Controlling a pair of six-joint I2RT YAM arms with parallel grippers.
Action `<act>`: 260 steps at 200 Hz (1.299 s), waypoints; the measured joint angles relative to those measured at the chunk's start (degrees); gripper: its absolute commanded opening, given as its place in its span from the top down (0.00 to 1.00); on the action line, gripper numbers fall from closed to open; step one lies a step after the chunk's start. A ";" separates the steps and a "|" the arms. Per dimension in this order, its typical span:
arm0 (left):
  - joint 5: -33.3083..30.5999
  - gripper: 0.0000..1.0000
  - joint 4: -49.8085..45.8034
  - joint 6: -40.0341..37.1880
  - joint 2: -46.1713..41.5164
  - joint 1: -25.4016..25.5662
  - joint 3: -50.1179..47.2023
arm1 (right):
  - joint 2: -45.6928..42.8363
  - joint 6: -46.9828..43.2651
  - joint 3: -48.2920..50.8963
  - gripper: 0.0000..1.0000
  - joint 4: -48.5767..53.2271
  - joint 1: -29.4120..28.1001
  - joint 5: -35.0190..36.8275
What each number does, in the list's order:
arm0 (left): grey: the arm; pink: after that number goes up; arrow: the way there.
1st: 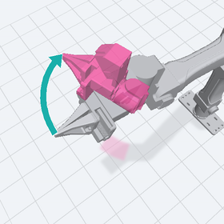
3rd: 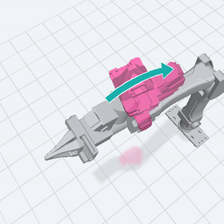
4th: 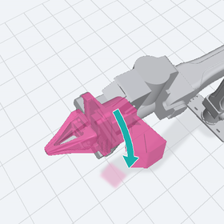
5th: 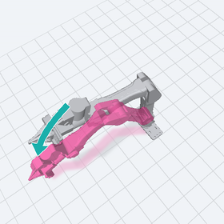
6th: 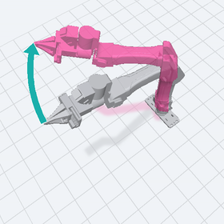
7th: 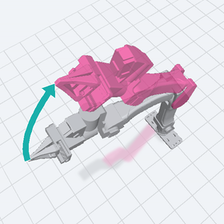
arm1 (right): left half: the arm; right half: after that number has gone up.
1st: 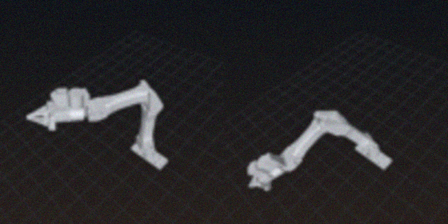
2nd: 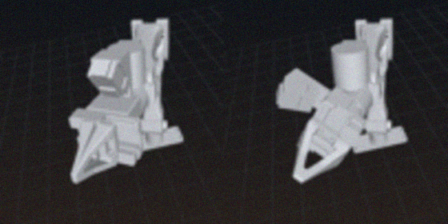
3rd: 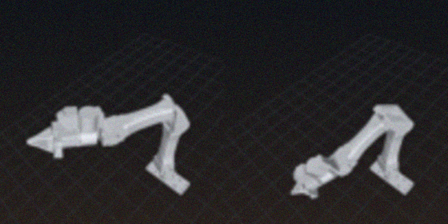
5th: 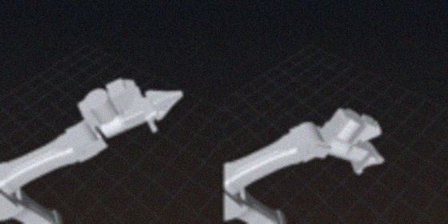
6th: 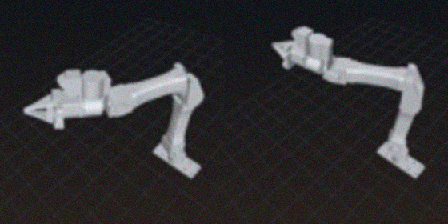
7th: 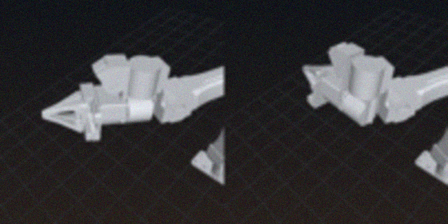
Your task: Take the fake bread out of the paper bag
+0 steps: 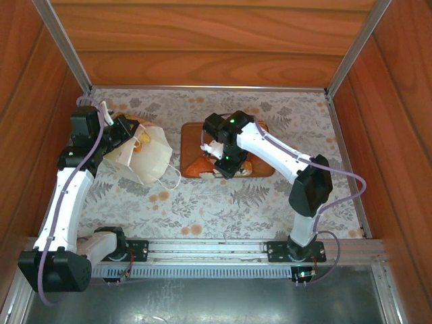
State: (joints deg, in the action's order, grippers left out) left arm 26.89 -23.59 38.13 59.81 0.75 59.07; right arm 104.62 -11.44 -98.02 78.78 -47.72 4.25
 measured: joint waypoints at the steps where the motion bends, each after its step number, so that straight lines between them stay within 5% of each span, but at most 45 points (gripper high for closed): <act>1: 0.00 1.00 0.00 0.00 0.00 0.00 0.00 | -0.07 0.00 0.00 0.51 -0.04 0.00 -0.02; 55: -0.02 1.00 -0.07 -0.66 0.00 0.00 0.00 | -6.56 2.56 0.46 0.57 -3.61 0.00 -2.49; 108: 0.00 1.00 -2.14 -2.34 -0.24 0.00 0.09 | -15.65 10.23 9.90 0.59 -19.96 -3.06 -13.09; 147: 0.11 1.00 -3.30 -3.23 -0.83 -0.02 0.68 | -13.27 13.84 12.66 0.59 -30.51 -8.57 -16.04; 212: 0.28 1.00 -6.45 -5.16 -1.64 -0.02 1.97 | 5.79 19.19 2.36 0.58 -38.49 -13.94 -3.13; 260: -1.05 1.00 -9.73 -7.78 -2.67 -0.02 5.35 | 9.42 22.01 -1.49 0.57 -41.33 -15.56 5.42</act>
State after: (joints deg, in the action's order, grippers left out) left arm 25.85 -33.32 30.35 57.14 0.73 64.42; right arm 114.04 10.57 -99.50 37.45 -63.29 9.67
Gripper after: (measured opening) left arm 0.045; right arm 0.431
